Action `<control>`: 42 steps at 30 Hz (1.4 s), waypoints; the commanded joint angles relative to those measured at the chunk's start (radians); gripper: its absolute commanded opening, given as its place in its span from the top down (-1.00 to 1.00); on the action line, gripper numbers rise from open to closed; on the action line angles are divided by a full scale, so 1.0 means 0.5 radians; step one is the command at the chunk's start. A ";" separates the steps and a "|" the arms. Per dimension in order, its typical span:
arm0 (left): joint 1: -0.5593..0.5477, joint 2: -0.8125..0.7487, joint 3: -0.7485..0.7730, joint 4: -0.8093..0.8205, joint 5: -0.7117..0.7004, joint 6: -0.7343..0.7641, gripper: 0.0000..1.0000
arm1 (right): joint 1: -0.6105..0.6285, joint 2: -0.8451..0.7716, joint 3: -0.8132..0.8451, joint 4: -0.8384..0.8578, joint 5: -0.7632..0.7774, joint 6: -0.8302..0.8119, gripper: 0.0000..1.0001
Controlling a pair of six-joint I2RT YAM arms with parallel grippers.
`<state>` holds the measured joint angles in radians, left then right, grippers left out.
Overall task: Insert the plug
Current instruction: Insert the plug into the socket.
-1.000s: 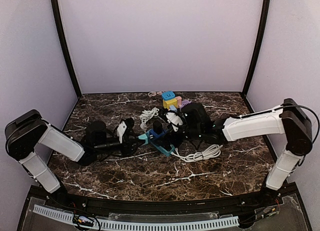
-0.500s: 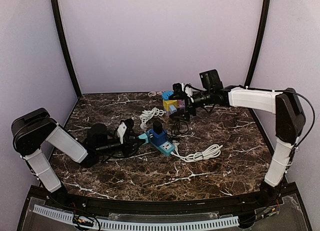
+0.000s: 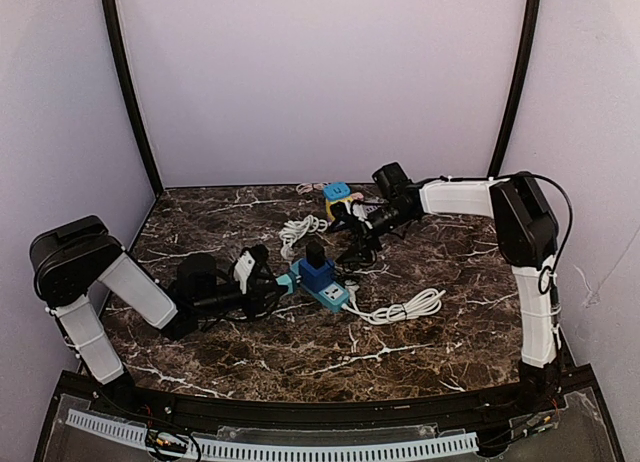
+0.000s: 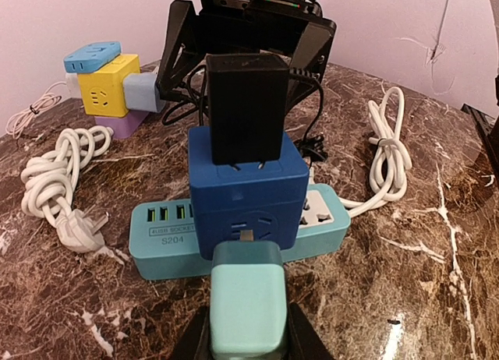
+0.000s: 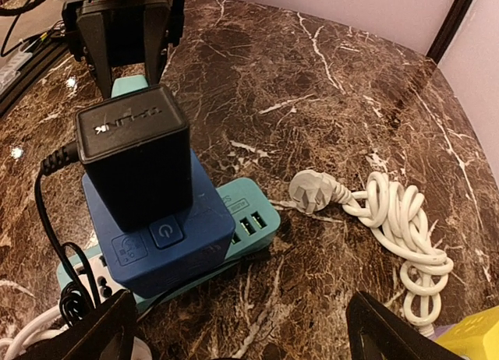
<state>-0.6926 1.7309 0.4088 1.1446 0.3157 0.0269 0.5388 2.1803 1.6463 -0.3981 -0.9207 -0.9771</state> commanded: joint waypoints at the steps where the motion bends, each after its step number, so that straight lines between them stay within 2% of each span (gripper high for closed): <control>1: 0.005 0.039 0.013 0.051 -0.006 -0.007 0.99 | 0.067 0.097 0.095 -0.141 -0.040 -0.161 -0.86; 10: -0.002 0.097 0.043 0.092 -0.004 -0.026 0.99 | 0.128 0.234 0.233 -0.178 -0.236 -0.195 -0.86; 18: -0.002 0.103 0.057 0.124 -0.055 0.068 0.99 | 0.216 0.293 0.342 -0.386 -0.331 -0.331 -0.84; 30: 0.001 0.052 0.021 0.104 -0.059 0.090 0.99 | 0.282 0.333 0.393 -0.447 -0.325 -0.317 -0.64; 38: 0.014 0.012 -0.024 0.114 -0.056 0.147 0.99 | 0.289 0.223 0.204 -0.415 -0.245 -0.128 -0.23; 42: 0.041 0.004 -0.038 0.103 0.067 0.211 0.99 | 0.289 0.060 -0.090 -0.090 -0.246 0.112 -0.08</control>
<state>-0.6891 1.7687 0.4038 1.1725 0.3012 0.0921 0.6689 2.2852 1.7313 -0.5251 -1.0576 -1.0569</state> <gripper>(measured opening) 0.255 0.598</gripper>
